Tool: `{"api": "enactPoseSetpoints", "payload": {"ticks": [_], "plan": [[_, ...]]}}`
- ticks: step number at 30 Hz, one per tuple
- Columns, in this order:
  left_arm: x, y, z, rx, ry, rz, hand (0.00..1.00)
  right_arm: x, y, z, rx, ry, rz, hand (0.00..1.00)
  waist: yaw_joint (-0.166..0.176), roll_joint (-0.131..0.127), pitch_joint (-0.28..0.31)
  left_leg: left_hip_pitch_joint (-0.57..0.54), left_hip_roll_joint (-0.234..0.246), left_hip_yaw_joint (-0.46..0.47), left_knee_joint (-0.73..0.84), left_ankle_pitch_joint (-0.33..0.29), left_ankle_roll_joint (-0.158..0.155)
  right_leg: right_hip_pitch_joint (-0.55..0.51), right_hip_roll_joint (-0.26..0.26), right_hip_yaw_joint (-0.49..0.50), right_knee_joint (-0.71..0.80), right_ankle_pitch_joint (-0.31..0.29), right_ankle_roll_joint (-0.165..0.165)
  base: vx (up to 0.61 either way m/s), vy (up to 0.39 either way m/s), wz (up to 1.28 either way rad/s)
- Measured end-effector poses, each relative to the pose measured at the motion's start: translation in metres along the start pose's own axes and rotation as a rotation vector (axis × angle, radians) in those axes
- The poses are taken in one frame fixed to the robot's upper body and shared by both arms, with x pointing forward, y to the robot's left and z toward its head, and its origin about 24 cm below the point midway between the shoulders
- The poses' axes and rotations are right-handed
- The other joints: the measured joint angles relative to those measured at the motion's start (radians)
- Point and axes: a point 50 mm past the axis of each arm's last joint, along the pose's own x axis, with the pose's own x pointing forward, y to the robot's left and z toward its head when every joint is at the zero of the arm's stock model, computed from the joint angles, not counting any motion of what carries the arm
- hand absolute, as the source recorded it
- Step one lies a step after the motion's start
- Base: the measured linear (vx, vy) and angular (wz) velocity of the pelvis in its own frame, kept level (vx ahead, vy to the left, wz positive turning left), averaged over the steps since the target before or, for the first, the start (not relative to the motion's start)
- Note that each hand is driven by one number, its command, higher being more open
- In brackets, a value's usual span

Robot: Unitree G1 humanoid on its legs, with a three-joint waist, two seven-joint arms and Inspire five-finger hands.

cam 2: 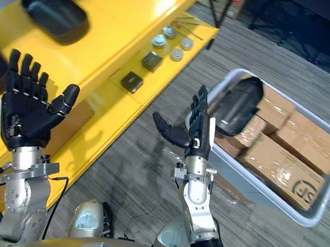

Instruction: Walk over and take three plastic housings, then place them on the shelf

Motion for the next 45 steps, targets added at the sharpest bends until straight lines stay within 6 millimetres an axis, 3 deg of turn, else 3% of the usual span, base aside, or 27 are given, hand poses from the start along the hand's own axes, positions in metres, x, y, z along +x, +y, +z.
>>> {"api": "enactPoseSetpoints", "payload": {"ticks": [1,2,3,4,5,7,8,9,11,13,16,21,26,29,40,45], "plan": [[-0.003,-0.001,-0.003,-0.015,0.019,0.003,1.00,-0.002,-0.004,-0.002,-0.011,0.015,-0.005,1.00,-0.010,0.014,-0.011,0.006,0.021,0.000,-0.014,0.017,-0.009,0.002,0.023,-0.017,-0.016,0.002,0.016,0.11,-0.492,-0.89],[-0.008,-0.003,-0.007,-0.041,0.044,-0.008,1.00,-0.005,-0.011,-0.003,-0.018,0.031,-0.012,1.00,-0.037,0.020,-0.016,0.007,0.059,-0.007,0.020,0.086,0.032,0.033,0.066,-0.038,-0.081,0.005,0.024,0.12,-0.406,-0.75],[-0.008,-0.004,-0.008,-0.041,0.052,-0.020,1.00,-0.005,-0.016,-0.003,-0.024,0.030,-0.024,1.00,-0.043,0.015,-0.016,-0.019,0.070,-0.029,0.078,0.126,0.088,0.048,0.076,-0.035,-0.109,0.005,0.023,0.12,-0.478,-0.92],[-0.010,-0.005,-0.009,-0.039,0.065,-0.037,1.00,-0.007,-0.023,-0.003,-0.038,0.033,-0.038,1.00,-0.046,-0.003,-0.020,-0.049,0.068,-0.067,0.093,0.094,0.054,0.056,0.080,-0.015,-0.143,0.007,0.021,0.09,-0.265,-0.97],[-0.012,-0.008,-0.010,-0.048,0.075,-0.074,1.00,-0.006,-0.035,0.000,-0.051,0.023,-0.077,1.00,-0.048,0.002,-0.032,-0.062,0.026,-0.127,-0.013,0.045,0.032,0.055,0.099,0.008,-0.175,0.018,0.010,0.10,-0.234,-1.03],[-0.016,-0.014,-0.012,-0.061,0.093,-0.110,1.00,-0.007,-0.049,0.002,-0.054,0.030,-0.113,1.00,-0.057,0.022,-0.044,-0.070,-0.024,-0.161,-0.133,0.109,0.058,0.048,0.123,0.014,-0.178,0.029,0.006,0.11,-0.089,-0.78],[-0.018,-0.014,-0.013,-0.058,0.106,-0.130,1.00,-0.009,-0.054,0.001,-0.073,0.043,-0.118,1.00,-0.053,0.035,-0.059,-0.049,-0.030,-0.155,-0.151,0.124,0.043,0.048,0.130,0.026,-0.179,0.029,0.006,0.10,-0.051,-0.72],[-0.019,-0.015,-0.014,-0.064,0.111,-0.150,1.00,-0.012,-0.058,0.001,-0.087,0.052,-0.120,1.00,-0.056,0.025,-0.068,-0.038,-0.052,-0.177,-0.173,0.138,0.019,0.044,0.130,0.033,-0.194,0.045,0.008,0.10,-0.048,-0.73],[-0.018,-0.016,-0.014,-0.058,0.111,-0.182,1.00,-0.010,-0.063,0.004,-0.109,0.042,-0.124,1.00,-0.057,0.022,-0.068,-0.031,-0.072,-0.177,-0.216,0.137,0.018,0.036,0.121,0.018,-0.238,0.083,0.012,0.04,0.024,-0.31],[-0.013,-0.018,-0.015,-0.051,0.108,-0.227,1.00,-0.004,-0.066,0.004,-0.110,0.051,-0.164,1.00,-0.056,0.016,-0.069,-0.026,-0.097,-0.182,-0.287,0.158,-0.013,0.035,0.111,-0.010,-0.305,0.145,0.016,-0.01,0.091,0.03],[-0.015,-0.019,-0.023,-0.035,0.157,-0.276,1.00,0.015,-0.065,-0.003,-0.112,0.076,-0.210,1.00,-0.044,0.005,-0.067,-0.009,-0.127,-0.178,-0.340,0.185,-0.007,0.050,0.094,-0.052,-0.365,0.207,0.015,-0.06,0.072,-0.02],[-0.012,-0.035,-0.026,0.003,0.170,-0.417,1.00,0.059,-0.068,-0.017,-0.138,0.152,-0.298,1.00,-0.026,-0.026,-0.041,-0.062,-0.135,-0.189,-0.338,0.203,-0.013,0.027,0.094,-0.083,-0.404,0.223,0.005,-0.09,0.003,0.05],[-0.002,-0.061,-0.031,0.037,0.149,-0.537,1.00,0.112,-0.092,0.018,-0.157,0.074,-0.389,1.00,-0.011,-0.018,0.048,-0.150,-0.133,-0.235,-0.307,0.222,-0.019,-0.021,0.102,-0.106,-0.413,0.251,-0.013,-0.13,-0.011,0.14],[-0.003,-0.063,-0.039,0.037,0.181,-0.539,1.00,0.135,-0.106,0.042,-0.176,0.025,-0.449,1.00,0.000,-0.010,0.064,-0.194,-0.132,-0.253,-0.284,0.222,-0.019,-0.044,0.103,-0.113,-0.413,0.258,-0.014,-0.07,0.012,0.11],[-0.007,-0.054,-0.064,-0.016,0.306,-0.496,1.00,0.186,-0.105,0.098,-0.295,-0.062,-0.388,1.00,0.064,0.026,0.114,-0.258,-0.137,-0.310,-0.249,0.232,-0.013,-0.052,0.103,-0.167,-0.411,0.272,-0.019,-0.04,0.014,0.14],[-0.012,-0.053,-0.072,-0.040,0.354,-0.484,1.00,0.198,-0.110,0.111,-0.357,-0.003,-0.391,1.00,0.082,0.040,0.126,-0.261,-0.138,-0.318,-0.249,0.235,-0.013,-0.052,0.102,-0.173,-0.404,0.272,-0.019,-0.02,0.009,0.04]]}}
